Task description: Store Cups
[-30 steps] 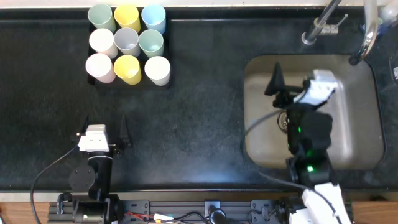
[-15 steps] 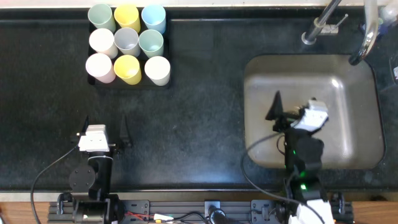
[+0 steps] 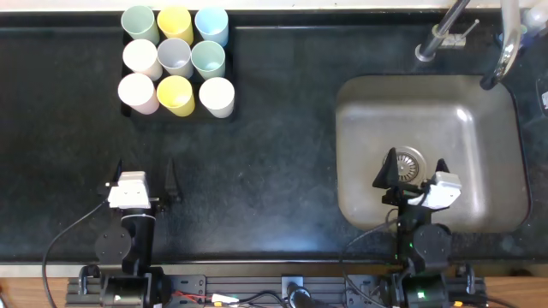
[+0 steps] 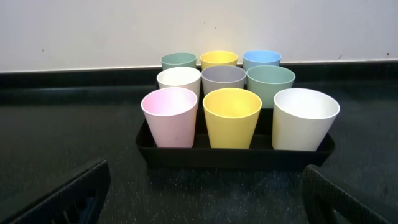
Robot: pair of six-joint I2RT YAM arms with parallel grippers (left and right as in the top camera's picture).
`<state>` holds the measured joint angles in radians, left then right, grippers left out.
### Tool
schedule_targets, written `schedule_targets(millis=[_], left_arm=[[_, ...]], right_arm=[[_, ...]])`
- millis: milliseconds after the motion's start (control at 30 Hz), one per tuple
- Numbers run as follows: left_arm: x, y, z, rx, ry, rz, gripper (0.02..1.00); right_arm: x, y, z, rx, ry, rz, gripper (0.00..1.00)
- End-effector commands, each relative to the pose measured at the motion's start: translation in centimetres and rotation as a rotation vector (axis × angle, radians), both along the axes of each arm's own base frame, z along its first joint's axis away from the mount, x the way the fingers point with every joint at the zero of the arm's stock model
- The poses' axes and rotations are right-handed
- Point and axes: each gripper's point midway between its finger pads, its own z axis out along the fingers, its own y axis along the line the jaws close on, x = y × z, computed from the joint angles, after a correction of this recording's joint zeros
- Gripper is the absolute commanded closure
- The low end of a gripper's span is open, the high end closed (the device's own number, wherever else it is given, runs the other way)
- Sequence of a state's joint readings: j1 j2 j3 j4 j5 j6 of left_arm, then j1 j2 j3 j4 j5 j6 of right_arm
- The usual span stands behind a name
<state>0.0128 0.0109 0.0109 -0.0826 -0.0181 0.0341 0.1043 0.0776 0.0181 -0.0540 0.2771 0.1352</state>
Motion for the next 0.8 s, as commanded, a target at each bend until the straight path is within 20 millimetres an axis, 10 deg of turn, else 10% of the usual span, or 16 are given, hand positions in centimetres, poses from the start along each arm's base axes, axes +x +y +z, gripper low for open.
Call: schedule_targets(millis=[33,400,600,800], left_arm=[[0.0,-0.3,0.0,0.017,-0.004,-0.018,0.02],[0.0,-0.3,0.0,0.018,-0.004,-0.017,0.02],[0.0,-0.3,0.0,0.017,-0.004,-0.018,0.02],[0.0,-0.3,0.0,0.017,-0.004,-0.018,0.02]], right_arm=[[-0.4,-0.3,1.2,0.014,-0.071,-0.013,0.003],[-0.4,-0.4,1.1,0.013,-0.065,-0.013,0.005],[-0.3,4.1,0.5,0.019,-0.038,0.248,0.005],[-0.3,4.4,0.5,0.019,-0.038,0.263,0.005]])
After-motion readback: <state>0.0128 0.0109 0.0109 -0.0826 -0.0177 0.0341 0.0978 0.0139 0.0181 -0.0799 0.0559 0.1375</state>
